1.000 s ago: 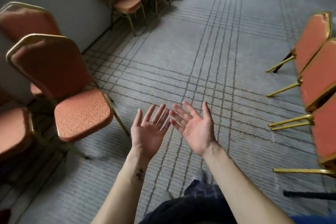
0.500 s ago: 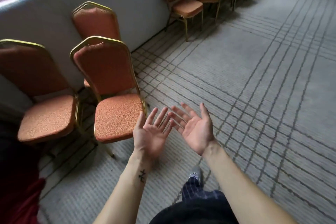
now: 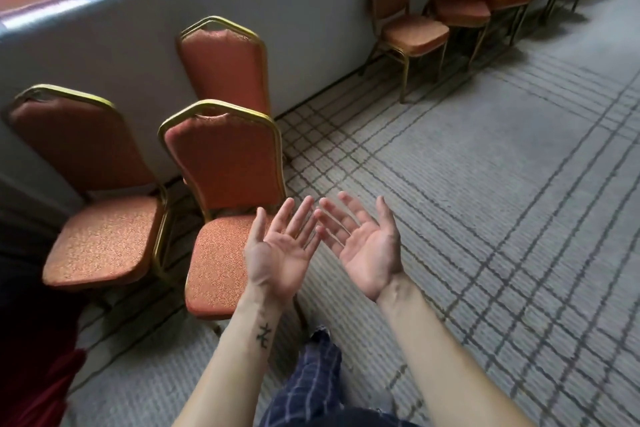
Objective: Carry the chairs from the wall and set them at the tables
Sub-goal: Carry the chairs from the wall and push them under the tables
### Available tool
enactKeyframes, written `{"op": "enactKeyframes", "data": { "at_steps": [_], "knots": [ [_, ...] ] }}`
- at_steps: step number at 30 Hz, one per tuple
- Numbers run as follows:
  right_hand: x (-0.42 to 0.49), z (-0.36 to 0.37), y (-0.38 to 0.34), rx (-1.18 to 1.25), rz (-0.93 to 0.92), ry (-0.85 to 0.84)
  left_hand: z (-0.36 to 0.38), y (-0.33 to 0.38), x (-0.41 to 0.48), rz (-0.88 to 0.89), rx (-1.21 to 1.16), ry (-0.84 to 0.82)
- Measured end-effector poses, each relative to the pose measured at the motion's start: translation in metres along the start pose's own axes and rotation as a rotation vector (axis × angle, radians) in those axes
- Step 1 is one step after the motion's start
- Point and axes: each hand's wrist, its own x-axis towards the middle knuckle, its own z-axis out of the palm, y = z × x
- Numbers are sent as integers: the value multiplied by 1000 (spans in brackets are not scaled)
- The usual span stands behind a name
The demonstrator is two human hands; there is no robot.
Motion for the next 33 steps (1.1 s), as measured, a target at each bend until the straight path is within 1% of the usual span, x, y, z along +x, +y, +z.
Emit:
{"op": "enactKeyframes", "data": {
  "at_steps": [4, 8, 11, 15, 20, 22, 24, 25, 27, 29, 31, 32, 33],
  "knots": [
    [53, 29, -22, -17, -1, 38, 22, 30, 64, -45, -45, -44],
    [97, 66, -64, -37, -77, 29, 56, 60, 115, -84, -57, -103],
    [130, 89, -84, -35, -126, 15, 83, 86, 151, -75, -44, -151],
    [174, 108, -102, -48, -125, 9, 107, 113, 196, -53, -17, -185],
    [241, 119, -137, -37, -90, 15, 120, 133, 262, -34, -95, -100],
    [280, 119, -148, -52, -56, -9, 123, 138, 295, -26, -116, -76],
    [306, 123, -157, -81, -53, 1, 128, 140, 316, -13, -114, -34],
    [348, 128, -169, -100, 2, -11, 138, 147, 349, 34, -116, -3],
    [369, 136, -177, -100, -5, -27, 146, 156, 363, 42, -122, 6],
    [421, 154, -198, -140, 67, -90, 164, 170, 402, 98, -138, 11],
    [459, 170, -213, -183, 77, -107, 179, 187, 427, 161, -117, 64],
    [480, 182, -219, -192, 114, -126, 186, 200, 443, 192, -129, 81],
    [492, 191, -222, -207, 151, -174, 189, 207, 452, 209, -133, 86]
  ]
}}
